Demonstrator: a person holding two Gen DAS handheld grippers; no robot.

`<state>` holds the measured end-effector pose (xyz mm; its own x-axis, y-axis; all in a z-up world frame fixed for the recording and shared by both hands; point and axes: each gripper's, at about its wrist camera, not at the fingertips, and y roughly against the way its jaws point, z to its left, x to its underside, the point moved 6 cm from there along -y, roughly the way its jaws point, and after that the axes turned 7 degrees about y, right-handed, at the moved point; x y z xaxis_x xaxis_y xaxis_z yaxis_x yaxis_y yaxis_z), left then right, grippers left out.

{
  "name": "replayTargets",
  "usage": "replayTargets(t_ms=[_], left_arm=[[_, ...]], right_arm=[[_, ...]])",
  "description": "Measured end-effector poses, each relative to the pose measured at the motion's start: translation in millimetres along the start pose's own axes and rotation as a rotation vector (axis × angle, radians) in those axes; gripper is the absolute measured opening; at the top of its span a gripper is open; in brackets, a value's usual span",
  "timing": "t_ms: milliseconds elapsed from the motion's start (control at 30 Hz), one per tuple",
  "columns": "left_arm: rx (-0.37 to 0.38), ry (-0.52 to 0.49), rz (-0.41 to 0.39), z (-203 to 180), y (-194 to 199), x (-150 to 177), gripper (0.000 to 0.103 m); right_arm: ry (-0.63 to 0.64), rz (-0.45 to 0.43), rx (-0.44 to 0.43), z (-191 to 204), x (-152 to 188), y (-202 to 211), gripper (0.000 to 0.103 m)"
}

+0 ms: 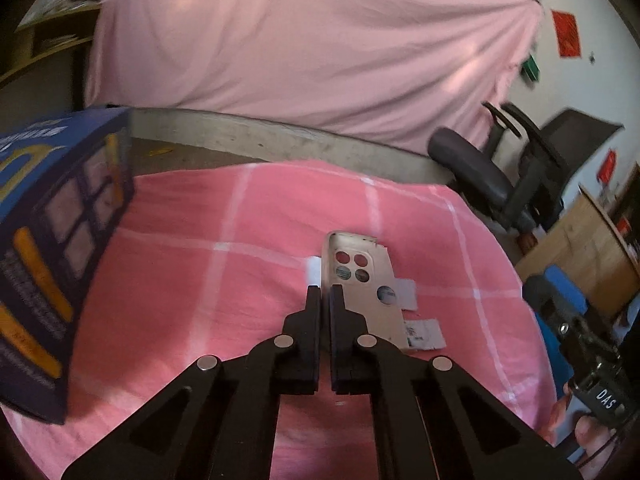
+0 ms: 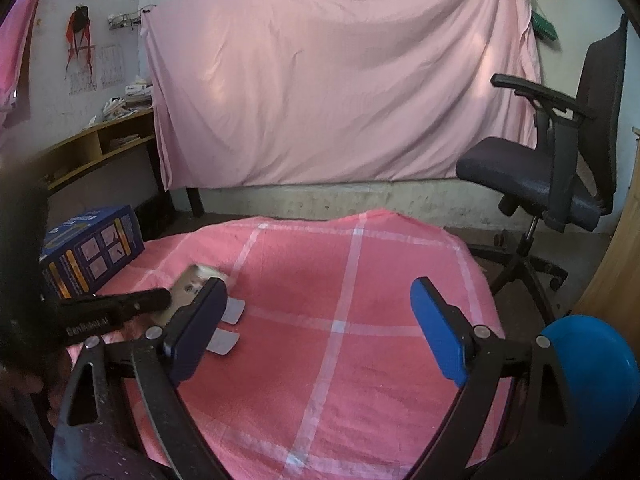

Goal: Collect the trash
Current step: 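Grasp the beige phone case with the left tool, then grasp a white toothpaste tube with the right tool while the left tool holds the phone case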

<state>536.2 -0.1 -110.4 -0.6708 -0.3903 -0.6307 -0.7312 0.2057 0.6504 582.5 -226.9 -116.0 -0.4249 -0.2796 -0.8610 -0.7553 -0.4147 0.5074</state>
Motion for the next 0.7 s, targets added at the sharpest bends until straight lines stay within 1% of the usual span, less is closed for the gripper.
replayTargets(t_ms=[67,167,233,300,333,467,600,700], left_arm=[[-0.034,0.020,-0.032,10.8,8.9,-2.2,0.001],[-0.084,0.018,-0.073,19.5,20.0,-0.8,0.001],[-0.115,0.012,-0.096,23.3,25.8,2.0,0.002],[-0.160,0.014,-0.122,29.3,31.2,3.7,0.002],[-0.164,0.019,-0.125,31.1,31.0,6.6,0.002],[-0.185,0.046,-0.121,40.8,30.7,10.1,0.002],[-0.175,0.052,-0.104,42.8,27.0,10.2,0.001],[-0.175,0.045,-0.100,38.5,24.4,9.6,0.001]], right_arm=[[0.009,0.025,-0.019,3.1,1.8,-5.0,0.103],[0.044,0.069,-0.060,13.4,4.0,-14.1,0.103],[0.088,0.108,-0.116,26.0,6.1,-22.5,0.103],[0.135,0.147,-0.150,38.8,9.8,-30.8,0.103],[0.154,0.159,-0.160,43.6,11.1,-33.2,0.102],[0.215,0.180,-0.189,58.9,13.7,-38.6,0.089],[0.251,0.249,-0.246,69.8,22.8,-48.9,0.087],[0.249,0.291,-0.264,70.3,26.9,-56.3,0.086]])
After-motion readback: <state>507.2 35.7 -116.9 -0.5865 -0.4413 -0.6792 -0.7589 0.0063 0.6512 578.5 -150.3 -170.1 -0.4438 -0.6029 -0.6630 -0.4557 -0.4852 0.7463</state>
